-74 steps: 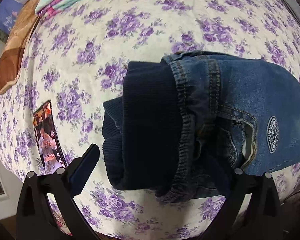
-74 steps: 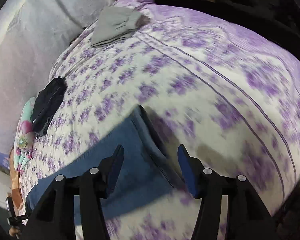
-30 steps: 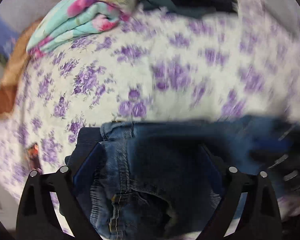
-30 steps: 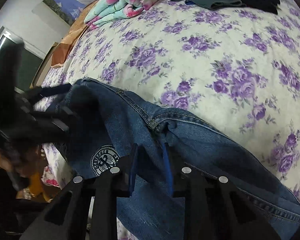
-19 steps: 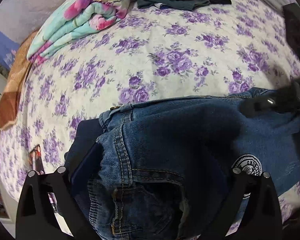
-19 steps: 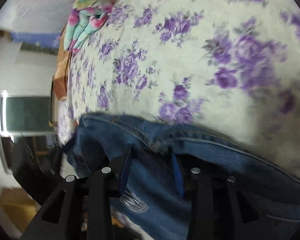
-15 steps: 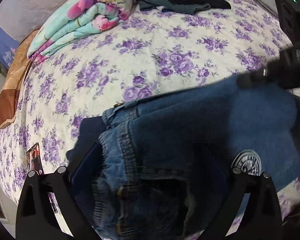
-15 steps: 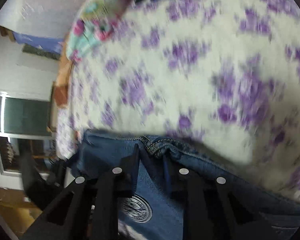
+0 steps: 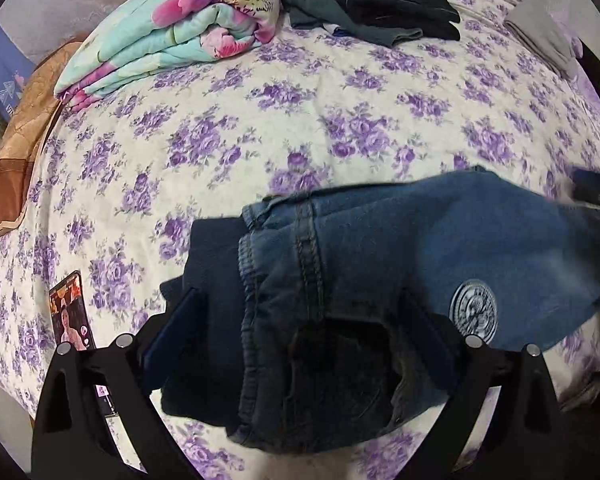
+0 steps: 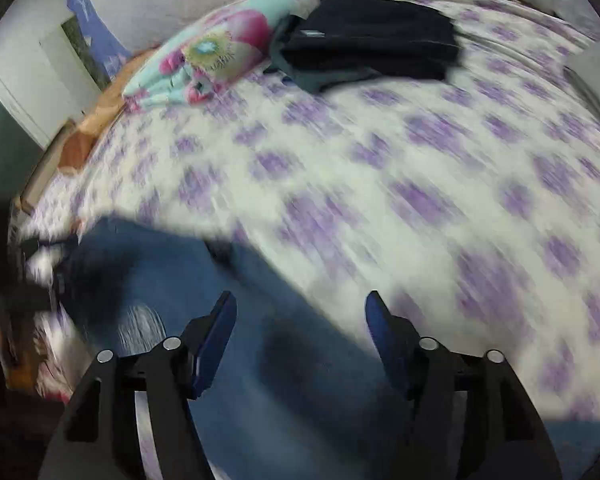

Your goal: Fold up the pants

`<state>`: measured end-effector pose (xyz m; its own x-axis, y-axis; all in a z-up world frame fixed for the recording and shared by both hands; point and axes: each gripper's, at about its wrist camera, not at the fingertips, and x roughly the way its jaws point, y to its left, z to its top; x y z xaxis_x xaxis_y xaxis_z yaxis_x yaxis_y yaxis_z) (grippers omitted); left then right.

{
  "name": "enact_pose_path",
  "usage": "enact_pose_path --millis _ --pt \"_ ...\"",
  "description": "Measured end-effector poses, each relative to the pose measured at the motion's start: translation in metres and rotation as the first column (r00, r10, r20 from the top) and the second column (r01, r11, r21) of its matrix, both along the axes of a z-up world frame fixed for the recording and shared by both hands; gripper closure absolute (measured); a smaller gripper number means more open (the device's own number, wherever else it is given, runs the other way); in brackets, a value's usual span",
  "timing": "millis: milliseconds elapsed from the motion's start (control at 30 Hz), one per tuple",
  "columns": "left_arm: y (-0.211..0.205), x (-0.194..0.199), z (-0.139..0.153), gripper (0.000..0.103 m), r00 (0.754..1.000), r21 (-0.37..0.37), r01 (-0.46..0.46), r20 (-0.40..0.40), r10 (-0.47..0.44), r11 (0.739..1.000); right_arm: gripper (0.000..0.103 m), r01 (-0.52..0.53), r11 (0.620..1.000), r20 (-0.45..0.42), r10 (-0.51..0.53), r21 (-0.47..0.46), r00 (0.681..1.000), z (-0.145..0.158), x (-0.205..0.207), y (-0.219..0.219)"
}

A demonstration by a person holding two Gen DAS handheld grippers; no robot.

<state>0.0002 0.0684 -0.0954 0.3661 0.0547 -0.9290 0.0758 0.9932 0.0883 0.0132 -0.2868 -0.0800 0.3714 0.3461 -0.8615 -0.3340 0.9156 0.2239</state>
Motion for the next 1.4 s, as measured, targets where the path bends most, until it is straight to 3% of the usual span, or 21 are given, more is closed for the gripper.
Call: enact_pose_path --millis 100,167,200,233,333,500,567,667,733,767,833,900,933,1000,1100,1133,1167,1200,1267,1333,1400 --pt "0.003 0.003 -0.019 0.004 0.999 0.048 -0.004 -0.035 0.005 0.999 0.043 0.139 0.974 -0.012 -0.143 -0.177 0.990 -0.031 -0.042 -0.068" --pt "0.005 0.007 -0.025 0.004 0.999 0.041 -0.012 -0.051 0.014 0.999 0.045 0.305 0.925 0.044 -0.303 -0.228 0.952 -0.039 -0.058 -0.119" --pt "0.005 0.011 -0.024 0.004 0.998 0.042 -0.012 -0.067 0.015 0.999 0.050 0.385 0.898 0.044 -0.385 -0.214 0.922 -0.036 -0.062 -0.141" --pt "0.005 0.013 -0.022 0.004 0.997 0.042 -0.009 -0.081 0.012 0.999 0.049 0.521 0.832 0.064 -0.520 -0.190 0.852 -0.023 -0.075 -0.173" --pt "0.008 0.015 -0.012 0.004 0.995 0.027 0.002 -0.095 0.001 1.000 0.038 0.709 0.704 0.103 -0.703 -0.045 0.704 0.007 -0.121 -0.226" --pt "0.014 0.008 0.011 0.004 0.998 -0.051 0.007 -0.058 -0.010 0.999 0.038 0.813 0.572 -0.125 -0.803 0.112 0.582 -0.028 -0.180 -0.250" --pt "0.017 0.008 0.012 0.004 0.999 -0.071 -0.005 -0.048 0.001 0.997 0.036 0.832 0.527 -0.197 -0.810 0.172 0.553 -0.049 -0.180 -0.250" --pt "0.024 0.016 -0.011 0.004 0.992 -0.072 -0.056 -0.116 0.047 0.996 0.034 0.842 0.498 -0.159 -0.832 0.207 0.531 -0.061 -0.157 -0.242" --pt "0.028 0.019 -0.025 0.004 0.990 -0.072 -0.079 -0.120 0.070 0.994 0.053 0.861 0.458 -0.182 -0.848 0.219 0.498 -0.064 -0.144 -0.247" --pt "0.028 0.020 -0.024 0.004 0.990 -0.075 -0.088 -0.113 0.080 0.993 0.086 0.859 0.449 -0.219 -0.837 0.248 0.501 -0.060 -0.136 -0.248" --pt "0.027 0.020 -0.019 0.004 0.991 -0.072 -0.089 -0.102 0.082 0.993 0.085 0.837 0.469 -0.231 -0.814 0.282 0.533 -0.035 -0.126 -0.244" --pt "0.028 0.017 -0.015 0.004 0.993 -0.093 -0.091 -0.088 0.083 0.992 0.085 0.752 0.614 -0.106 -0.753 0.240 0.649 0.012 -0.113 -0.215" --pt "0.030 0.015 -0.013 0.004 0.993 -0.107 -0.093 -0.082 0.085 0.990 0.085 0.670 0.706 -0.047 -0.679 0.230 0.732 0.036 -0.104 -0.187" --pt "0.034 0.012 -0.011 0.004 0.993 -0.133 -0.101 -0.071 0.092 0.986 0.083 0.515 0.833 0.000 -0.526 0.204 0.850 0.059 -0.087 -0.128" --pt "0.039 0.010 -0.005 0.004 0.993 -0.165 -0.111 -0.056 0.103 0.980 0.069 0.330 0.933 -0.005 -0.333 0.145 0.943 0.051 -0.068 -0.040" --pt "0.041 0.009 -0.004 0.004 0.993 -0.179 -0.115 -0.055 0.107 0.977 0.065 0.267 0.956 -0.016 -0.267 0.120 0.964 0.038 -0.063 -0.008" --pt "0.043 0.009 -0.003 0.004 0.993 -0.188 -0.116 -0.056 0.107 0.975 0.053 0.214 0.973 -0.036 -0.212 0.083 0.977 0.022 -0.059 0.021" --pt "0.045 0.009 -0.002 0.004 0.993 -0.192 -0.114 -0.055 0.105 0.975 0.034 0.154 0.987 -0.070 -0.151 0.042 0.986 0.006 -0.056 0.046" --pt "0.050 0.007 0.000 0.004 0.994 -0.202 -0.109 -0.053 0.100 0.973 0.011 -0.001 0.996 -0.133 -0.011 -0.086 0.991 -0.032 -0.055 0.091" --pt "0.059 0.004 0.004 0.004 0.994 -0.221 -0.110 -0.044 0.103 0.969 0.010 -0.052 0.993 -0.123 0.039 -0.105 0.992 -0.029 -0.056 0.101" --pt "0.070 0.000 0.007 0.004 0.992 -0.240 -0.123 -0.035 0.118 0.963 0.014 0.013 0.999 -0.156 -0.006 0.047 0.988 -0.011 -0.051 0.079"
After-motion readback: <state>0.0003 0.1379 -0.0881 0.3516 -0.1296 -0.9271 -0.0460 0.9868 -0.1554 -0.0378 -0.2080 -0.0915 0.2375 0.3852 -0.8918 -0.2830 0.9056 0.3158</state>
